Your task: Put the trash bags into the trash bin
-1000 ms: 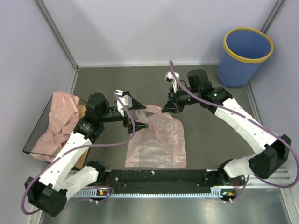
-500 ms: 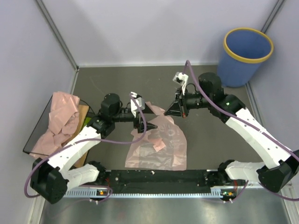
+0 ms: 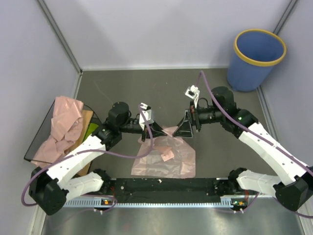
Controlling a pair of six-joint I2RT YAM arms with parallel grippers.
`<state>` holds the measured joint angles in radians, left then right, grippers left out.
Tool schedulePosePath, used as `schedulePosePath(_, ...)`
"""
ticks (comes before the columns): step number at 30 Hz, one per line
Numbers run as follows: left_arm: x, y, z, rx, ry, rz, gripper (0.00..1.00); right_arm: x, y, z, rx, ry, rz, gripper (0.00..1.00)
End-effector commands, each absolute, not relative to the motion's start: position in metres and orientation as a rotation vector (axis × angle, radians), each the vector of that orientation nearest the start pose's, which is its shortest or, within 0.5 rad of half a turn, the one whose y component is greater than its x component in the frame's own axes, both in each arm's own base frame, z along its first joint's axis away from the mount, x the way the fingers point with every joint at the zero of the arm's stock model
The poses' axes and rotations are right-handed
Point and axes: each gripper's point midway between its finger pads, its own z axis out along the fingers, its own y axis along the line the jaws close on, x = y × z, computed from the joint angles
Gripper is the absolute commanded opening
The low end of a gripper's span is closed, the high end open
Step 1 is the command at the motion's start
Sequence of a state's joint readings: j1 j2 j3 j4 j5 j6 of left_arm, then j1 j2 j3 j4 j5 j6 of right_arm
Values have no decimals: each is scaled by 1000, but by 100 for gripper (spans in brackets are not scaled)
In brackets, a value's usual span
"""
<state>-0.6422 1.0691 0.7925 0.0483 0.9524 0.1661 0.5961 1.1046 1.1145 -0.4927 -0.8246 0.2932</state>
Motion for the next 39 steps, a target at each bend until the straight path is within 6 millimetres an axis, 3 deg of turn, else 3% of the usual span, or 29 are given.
schedulePosePath(1,141,-291,273,1392,1173,-1226,0,148,282,280,-845,2044,1571,99)
schedulePosePath(2,141,-290,272,1387,1179,-1220,0,139,284,283,-825,2075,1680,99)
schedulePosePath(3,143,-290,271,1380,1189,-1214,0,142,289,289,-836,2022,1720,99)
schedulePosePath(5,146,-290,269,1381,1200,-1197,0,139,294,289,-778,2078,1837,98)
schedulePosePath(9,152,-291,267,1365,1208,-1166,0,136,298,292,-734,2086,1966,90)
schedulePosePath(13,146,-291,262,1387,1243,-1209,0,143,307,325,-745,1938,1994,80)
schedulePosePath(17,147,-290,258,1379,1247,-1190,0,146,315,338,-657,1928,2119,71)
schedulePosePath(23,145,-288,259,1385,1237,-1182,0,145,320,337,-655,1940,2132,62)
schedulePosePath(29,132,-289,260,1446,1188,-1211,0,143,334,314,-636,2012,2146,57)
schedulePosePath(36,117,-288,255,1528,1127,-1207,0,149,350,321,-639,1991,2218,52)
schedulePosePath(38,117,-287,254,1529,1132,-1200,0,152,351,324,-636,1972,2226,45)
schedulePosePath(39,117,-286,254,1527,1132,-1199,0,152,352,324,-639,1970,2228,35)
